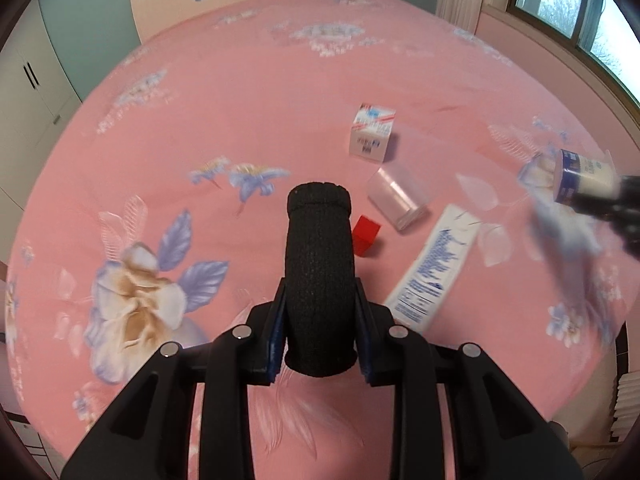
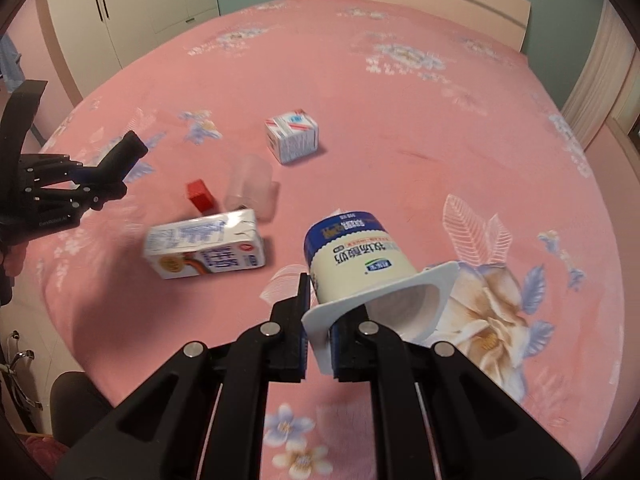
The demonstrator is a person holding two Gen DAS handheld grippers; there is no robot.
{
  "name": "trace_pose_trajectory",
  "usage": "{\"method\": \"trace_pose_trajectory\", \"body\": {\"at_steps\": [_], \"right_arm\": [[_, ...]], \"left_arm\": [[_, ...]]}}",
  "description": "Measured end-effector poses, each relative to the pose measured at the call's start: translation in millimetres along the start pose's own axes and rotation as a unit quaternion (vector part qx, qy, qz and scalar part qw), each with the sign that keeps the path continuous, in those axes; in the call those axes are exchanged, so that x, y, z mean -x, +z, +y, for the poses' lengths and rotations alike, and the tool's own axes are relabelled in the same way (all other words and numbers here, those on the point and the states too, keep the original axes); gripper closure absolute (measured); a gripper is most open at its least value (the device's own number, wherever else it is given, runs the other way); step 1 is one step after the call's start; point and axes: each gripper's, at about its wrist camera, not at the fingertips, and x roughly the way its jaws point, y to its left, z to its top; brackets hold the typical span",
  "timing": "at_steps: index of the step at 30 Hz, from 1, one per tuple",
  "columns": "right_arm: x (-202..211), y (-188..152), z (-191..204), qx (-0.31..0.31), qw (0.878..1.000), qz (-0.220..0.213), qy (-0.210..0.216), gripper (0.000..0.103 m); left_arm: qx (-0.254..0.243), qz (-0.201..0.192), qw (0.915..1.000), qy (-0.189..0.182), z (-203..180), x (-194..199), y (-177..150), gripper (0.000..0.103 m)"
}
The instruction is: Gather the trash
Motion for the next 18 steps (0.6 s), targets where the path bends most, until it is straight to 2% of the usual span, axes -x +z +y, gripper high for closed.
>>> {"method": "trace_pose_trajectory", "body": {"at_steps": [5,8,18], "right_arm": [[59,-4,19,0.016,0.999,-0.028,-0.012,0.093],[90,-8,30,0.026,0.999,-0.042,-0.019,0.093],[191,-31,70,0.054,0.994,-0.09,-0.036,0.093]], "left_arm": [[-0.016,-0.028,0.9994,0.01,0,47,0,0.071],[-0.026,-0.049,0.9983,0.017,-8,85,-9,0.071],[-0.044,-0.091,0.9942,0.036,-32,174,-42,0.071]]}}
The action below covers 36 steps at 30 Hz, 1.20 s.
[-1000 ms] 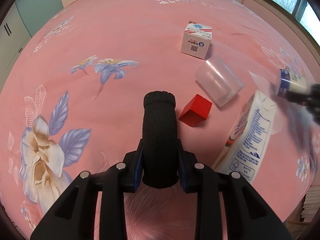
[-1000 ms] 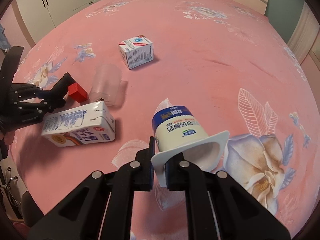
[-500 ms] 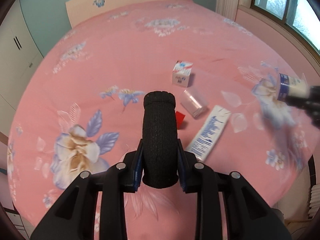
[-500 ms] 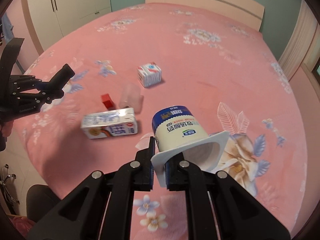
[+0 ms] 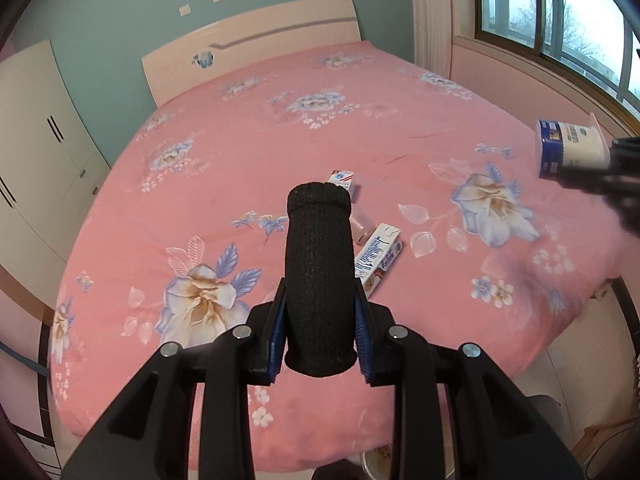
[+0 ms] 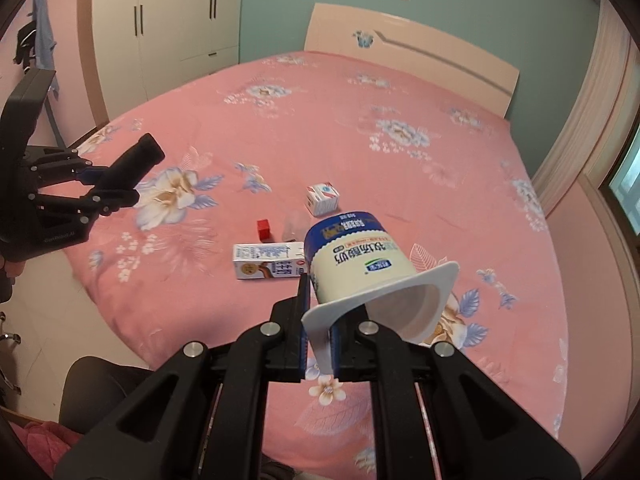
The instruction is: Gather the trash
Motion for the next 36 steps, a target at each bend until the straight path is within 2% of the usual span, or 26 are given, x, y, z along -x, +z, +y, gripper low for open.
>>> {"method": "trace_pose_trajectory", "body": {"at_steps": [7,16,25,36], "right_arm": [[52,-12,23,0.02,1.0,-0.019,0.0,0.093],[84,-34,47,0.038,0.999,-0.022,0.003,0.093],[80,-64,78,0.057,0.998,0.002,0.018,0.093],[56,-103,110,0.063,0.996,0.031,0.049,0.093]], "left_arm": [[-0.011,-0.019,0.9997,0.011,-12,45,-17,0.071],[-0.03,-0.029,0.9989,0.019,-28,76,-42,0.071],[-0.044,-0.02,0.9987,0.014,-43,81,-74,0.071],[-0.049,0.02,0.9986,-0.008,-58,51,-124,0.071]]}}
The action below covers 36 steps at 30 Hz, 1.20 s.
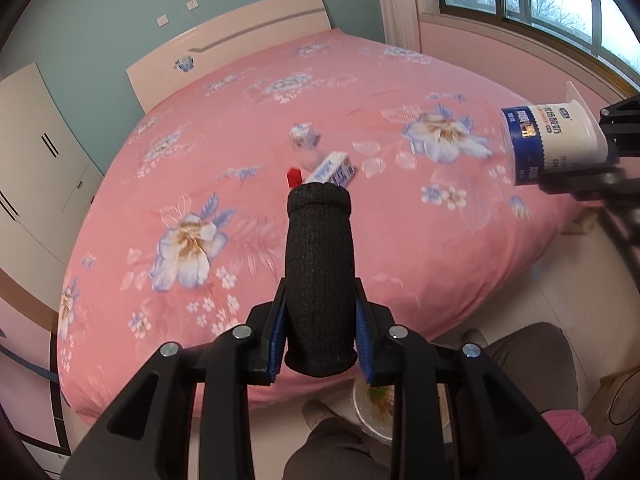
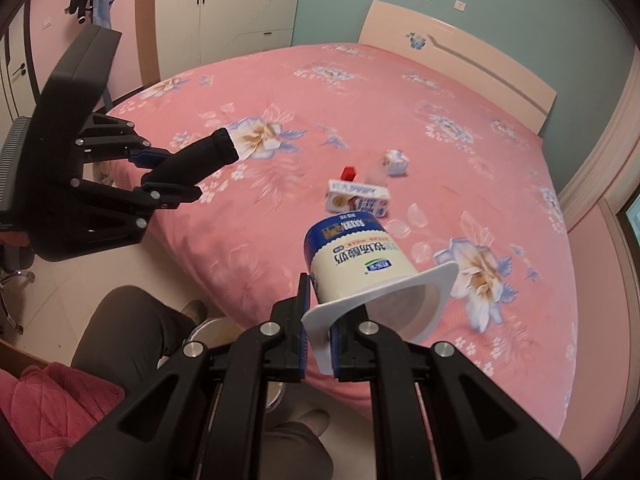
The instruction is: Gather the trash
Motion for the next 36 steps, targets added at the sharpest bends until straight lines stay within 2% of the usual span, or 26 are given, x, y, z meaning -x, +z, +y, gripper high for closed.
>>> {"method": "trace_pose_trajectory", "body": {"at_steps": [20,36], "right_arm": [[-82,-70,50,0.0,0.995,0.079,0.057,0.093],[-164,-128,79,-0.009,0.982,0.153,0.108,0.093]], "left_arm": [[-0.002,0.078,0.9961,-0.041,-30,-63,-82,0.071],[0.004,0.162,0.983,-0.086,-60,-138,-149,0.071]]}}
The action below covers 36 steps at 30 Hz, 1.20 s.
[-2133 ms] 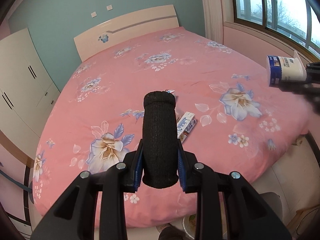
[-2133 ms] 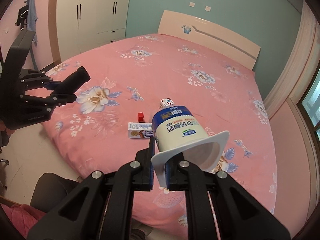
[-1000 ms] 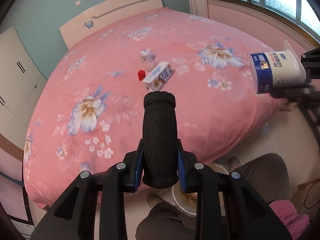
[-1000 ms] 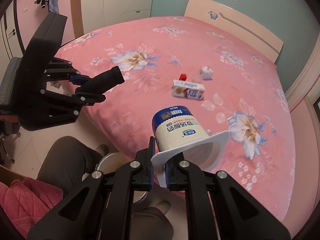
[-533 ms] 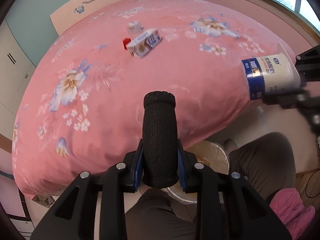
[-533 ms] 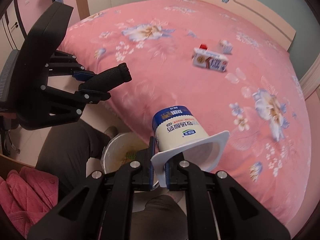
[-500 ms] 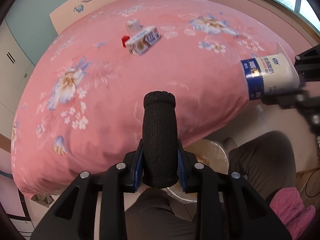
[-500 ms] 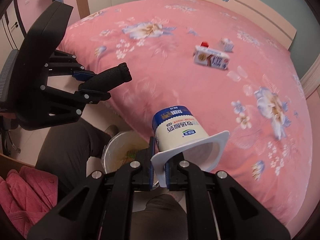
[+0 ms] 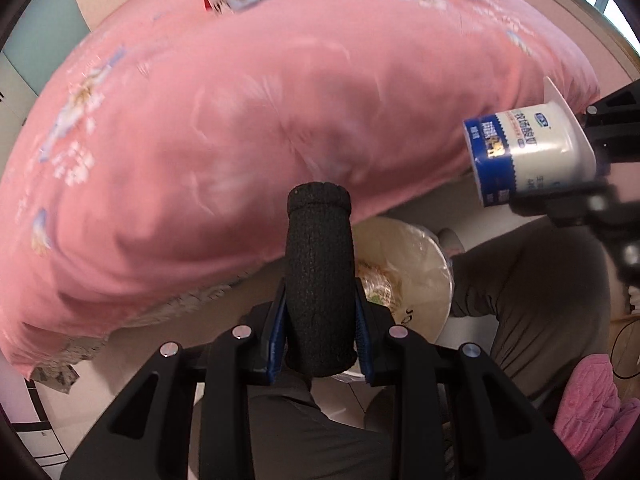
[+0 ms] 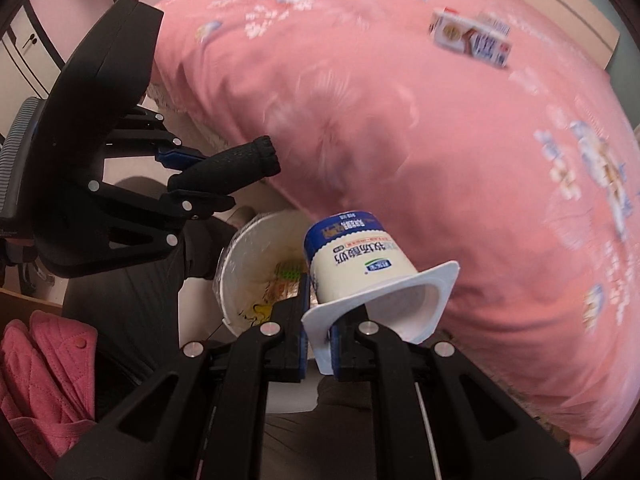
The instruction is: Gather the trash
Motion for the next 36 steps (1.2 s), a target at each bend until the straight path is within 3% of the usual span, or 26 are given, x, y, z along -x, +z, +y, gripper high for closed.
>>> {"method": "trace_pose_trajectory", "body": {"at_steps": [15,36], "right_arm": [[-88,-19,-4,-0.036,0.997,0.053,0.048,0.093],[-223,-43,-7,-0.1,0.979,0.147,0.102,0.093]], "left_arm": [[0.016,0.064,0.997,-0.039,-9,-78,-24,0.071],[0.053,0.157,0.9828,-0.082,-6,-188,-50,0.071]]}}
